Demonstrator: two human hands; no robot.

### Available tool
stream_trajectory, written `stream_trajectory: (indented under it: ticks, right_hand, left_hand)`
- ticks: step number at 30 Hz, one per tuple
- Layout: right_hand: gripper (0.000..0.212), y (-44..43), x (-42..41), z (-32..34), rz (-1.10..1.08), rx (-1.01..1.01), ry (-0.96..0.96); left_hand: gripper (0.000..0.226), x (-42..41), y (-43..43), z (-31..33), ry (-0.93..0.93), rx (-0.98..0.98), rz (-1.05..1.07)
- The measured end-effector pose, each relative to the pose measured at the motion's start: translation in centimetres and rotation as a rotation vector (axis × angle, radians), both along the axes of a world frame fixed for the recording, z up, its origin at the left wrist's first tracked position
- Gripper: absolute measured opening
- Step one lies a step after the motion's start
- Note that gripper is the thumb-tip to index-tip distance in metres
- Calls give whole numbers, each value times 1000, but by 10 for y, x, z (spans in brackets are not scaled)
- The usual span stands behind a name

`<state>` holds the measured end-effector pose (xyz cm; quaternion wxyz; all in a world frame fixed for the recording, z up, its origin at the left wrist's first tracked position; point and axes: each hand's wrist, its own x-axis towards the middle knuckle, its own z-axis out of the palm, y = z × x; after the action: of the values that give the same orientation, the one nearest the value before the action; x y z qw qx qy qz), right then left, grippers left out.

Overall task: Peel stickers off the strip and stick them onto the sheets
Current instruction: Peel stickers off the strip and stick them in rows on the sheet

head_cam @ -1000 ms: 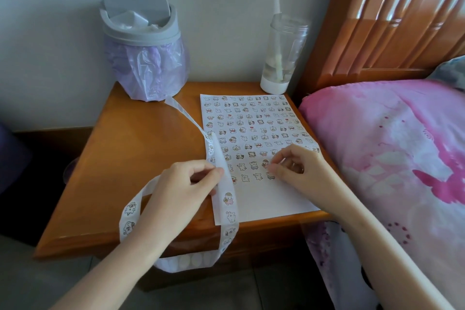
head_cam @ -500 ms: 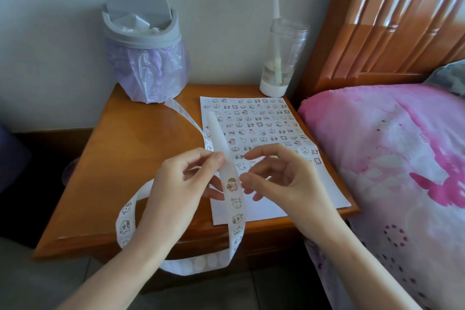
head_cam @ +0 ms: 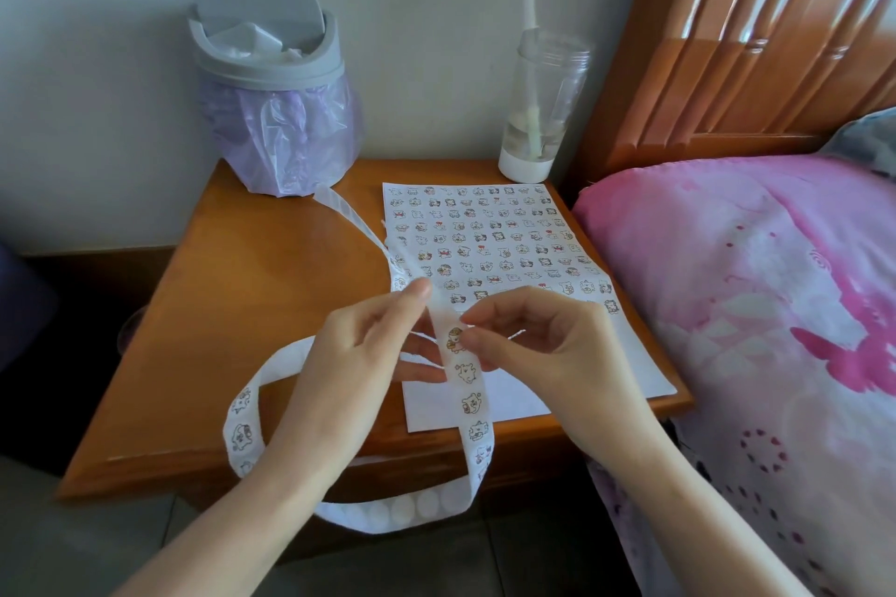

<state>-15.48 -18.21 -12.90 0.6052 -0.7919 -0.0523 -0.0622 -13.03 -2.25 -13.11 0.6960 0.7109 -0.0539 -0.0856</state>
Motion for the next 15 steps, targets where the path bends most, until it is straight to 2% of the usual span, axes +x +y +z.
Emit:
stream_trajectory:
  ticks: [4, 8, 15]
  right_hand:
    - [9, 1, -1, -1, -19, -76, -29]
    - [9, 2, -1, -1, -39, -102, -49]
    - [9, 3, -1, -1, -38, -126, -91]
  left_hand:
    - [20, -2, 2, 0, -32, 51, -26]
    - [23, 0, 2, 3, 9, 20, -43]
    - [14, 1, 3, 1, -8, 49, -37]
